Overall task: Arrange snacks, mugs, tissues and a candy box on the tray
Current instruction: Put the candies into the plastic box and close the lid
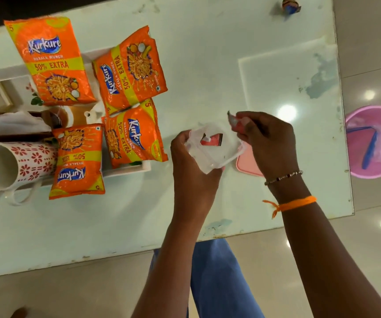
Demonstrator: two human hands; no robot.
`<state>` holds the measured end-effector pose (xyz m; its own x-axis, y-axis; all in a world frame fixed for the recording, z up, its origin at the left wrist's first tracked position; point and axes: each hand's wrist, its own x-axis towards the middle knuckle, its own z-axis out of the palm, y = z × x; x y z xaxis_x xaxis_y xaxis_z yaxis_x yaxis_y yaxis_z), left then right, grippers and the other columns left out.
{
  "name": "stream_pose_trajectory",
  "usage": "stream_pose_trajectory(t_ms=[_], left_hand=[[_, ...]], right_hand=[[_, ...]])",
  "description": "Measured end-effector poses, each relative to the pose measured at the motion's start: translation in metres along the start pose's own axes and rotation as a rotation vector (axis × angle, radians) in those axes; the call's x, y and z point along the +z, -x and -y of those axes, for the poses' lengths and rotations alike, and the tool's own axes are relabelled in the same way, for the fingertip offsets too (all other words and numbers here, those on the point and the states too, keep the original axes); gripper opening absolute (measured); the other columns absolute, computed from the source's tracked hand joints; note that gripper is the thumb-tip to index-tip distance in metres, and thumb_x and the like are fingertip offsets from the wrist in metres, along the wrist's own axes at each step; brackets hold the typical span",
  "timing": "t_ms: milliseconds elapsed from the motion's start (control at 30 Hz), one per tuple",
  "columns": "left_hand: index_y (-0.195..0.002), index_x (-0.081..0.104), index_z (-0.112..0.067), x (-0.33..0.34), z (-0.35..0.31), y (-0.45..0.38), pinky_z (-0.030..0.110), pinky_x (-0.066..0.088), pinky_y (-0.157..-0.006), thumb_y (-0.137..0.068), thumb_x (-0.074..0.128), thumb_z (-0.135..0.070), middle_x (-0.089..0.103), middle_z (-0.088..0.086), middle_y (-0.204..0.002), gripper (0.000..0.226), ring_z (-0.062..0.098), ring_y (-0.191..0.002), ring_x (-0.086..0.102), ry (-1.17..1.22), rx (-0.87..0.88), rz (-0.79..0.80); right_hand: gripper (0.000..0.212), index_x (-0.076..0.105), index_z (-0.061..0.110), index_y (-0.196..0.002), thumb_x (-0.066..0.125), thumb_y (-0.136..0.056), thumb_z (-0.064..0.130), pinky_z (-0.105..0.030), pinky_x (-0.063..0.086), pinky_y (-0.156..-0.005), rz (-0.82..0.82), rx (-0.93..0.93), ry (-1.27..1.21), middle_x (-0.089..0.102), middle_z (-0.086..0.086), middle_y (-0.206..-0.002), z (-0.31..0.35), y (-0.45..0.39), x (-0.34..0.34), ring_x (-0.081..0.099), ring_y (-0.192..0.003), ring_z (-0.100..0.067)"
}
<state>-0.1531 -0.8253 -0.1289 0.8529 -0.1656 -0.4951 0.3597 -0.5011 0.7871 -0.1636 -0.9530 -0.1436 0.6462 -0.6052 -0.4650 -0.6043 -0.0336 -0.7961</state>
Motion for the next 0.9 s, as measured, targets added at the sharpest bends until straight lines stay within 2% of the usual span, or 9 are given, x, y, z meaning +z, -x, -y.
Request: stream_pose_trajectory(t_ms=[133,267,333,433,467,567,667,767,900], left_hand=[[-0.128,0.036,-0.011,0.013,-0.008,-0.017,0.021,0.048,-0.094,-0.066,0.081,-0.012,0.047,0.005,-0.132,0.077,0.013,-0.119,0.050,0.009,0.033,-0.019],[-0.126,0.038,-0.010,0.023,-0.013,-0.032,0.041,0.053,-0.092,-0.062,0.082,-0.008,0.049,0.007,-0.131,0.078,0.019,-0.119,0.054,0.077,0.042,-0.023],[-0.124,0.037,-0.010,0.028,-0.014,-0.039,0.044,0.054,-0.091,-0.061,0.083,-0.005,0.050,0.007,-0.130,0.078,0.020,-0.118,0.055,0.135,0.046,-0.020],[-0.119,0.038,-0.015,0.035,-0.018,-0.046,0.043,0.053,-0.091,-0.060,0.083,-0.007,0.050,0.002,-0.127,0.075,0.016,-0.115,0.056,0.157,0.063,-0.024],[-0.118,0.037,-0.018,0.037,-0.020,-0.048,0.040,0.053,-0.092,-0.060,0.084,-0.008,0.049,-0.001,-0.126,0.075,0.014,-0.114,0.056,0.151,0.068,-0.022],[-0.120,0.036,-0.021,0.039,-0.025,-0.053,0.029,0.051,-0.091,-0.061,0.083,-0.015,0.045,-0.009,-0.121,0.076,0.009,-0.112,0.052,0.095,0.078,-0.010],[-0.123,0.035,-0.020,0.039,-0.028,-0.054,0.022,0.047,-0.087,-0.062,0.082,-0.019,0.043,-0.012,-0.119,0.077,0.008,-0.111,0.050,0.054,0.091,-0.011],[-0.122,0.036,-0.020,0.037,-0.028,-0.054,0.020,0.046,-0.086,-0.062,0.082,-0.018,0.042,-0.012,-0.120,0.076,0.008,-0.112,0.049,0.049,0.096,-0.016],[-0.123,0.036,-0.018,0.033,-0.027,-0.056,0.027,0.048,-0.091,-0.063,0.082,-0.012,0.044,-0.010,-0.121,0.076,0.011,-0.115,0.050,0.059,0.085,-0.015]], right_hand=[[0.021,0.068,0.012,-0.095,0.048,-0.092,0.014,-0.033,0.055,-0.084,0.133,0.027,-0.144,0.070,-0.010,-0.094,0.004,-0.006,-0.003,0.069,-0.092,-0.024],[0.022,0.066,0.012,-0.083,0.046,-0.090,0.006,-0.032,0.053,-0.079,0.013,0.031,-0.199,0.069,-0.013,-0.091,0.004,-0.043,-0.020,0.067,-0.089,-0.028],[0.021,0.066,0.010,-0.082,0.046,-0.088,0.003,-0.033,0.054,-0.080,-0.066,-0.006,-0.149,0.068,-0.014,-0.090,0.004,-0.068,-0.027,0.066,-0.089,-0.028],[0.022,0.064,0.006,-0.101,0.051,-0.084,0.003,-0.014,0.047,-0.085,-0.213,-0.154,0.107,0.067,-0.012,-0.109,0.006,-0.109,-0.030,0.061,-0.102,-0.023],[0.029,0.060,0.007,-0.111,0.052,-0.084,0.003,-0.012,0.044,-0.089,-0.222,-0.191,0.170,0.061,-0.012,-0.121,0.009,-0.123,-0.030,0.056,-0.112,-0.023],[0.059,0.037,0.013,-0.137,0.055,-0.081,0.005,-0.023,0.024,-0.112,-0.121,-0.255,0.415,0.022,-0.014,-0.151,0.016,-0.163,-0.027,0.027,-0.139,-0.026],[0.068,0.028,0.021,-0.141,0.055,-0.082,0.006,-0.028,0.016,-0.116,-0.035,-0.292,0.625,0.001,-0.012,-0.157,0.016,-0.189,-0.024,0.014,-0.143,-0.028],[0.055,0.040,0.016,-0.135,0.053,-0.082,0.006,-0.028,0.021,-0.113,-0.024,-0.351,0.716,0.021,-0.011,-0.152,0.012,-0.196,-0.022,0.022,-0.139,-0.031],[0.032,0.061,0.007,-0.106,0.047,-0.078,-0.001,-0.024,0.032,-0.090,-0.081,-0.369,0.667,0.054,-0.015,-0.118,0.003,-0.173,-0.022,0.050,-0.109,-0.031]])
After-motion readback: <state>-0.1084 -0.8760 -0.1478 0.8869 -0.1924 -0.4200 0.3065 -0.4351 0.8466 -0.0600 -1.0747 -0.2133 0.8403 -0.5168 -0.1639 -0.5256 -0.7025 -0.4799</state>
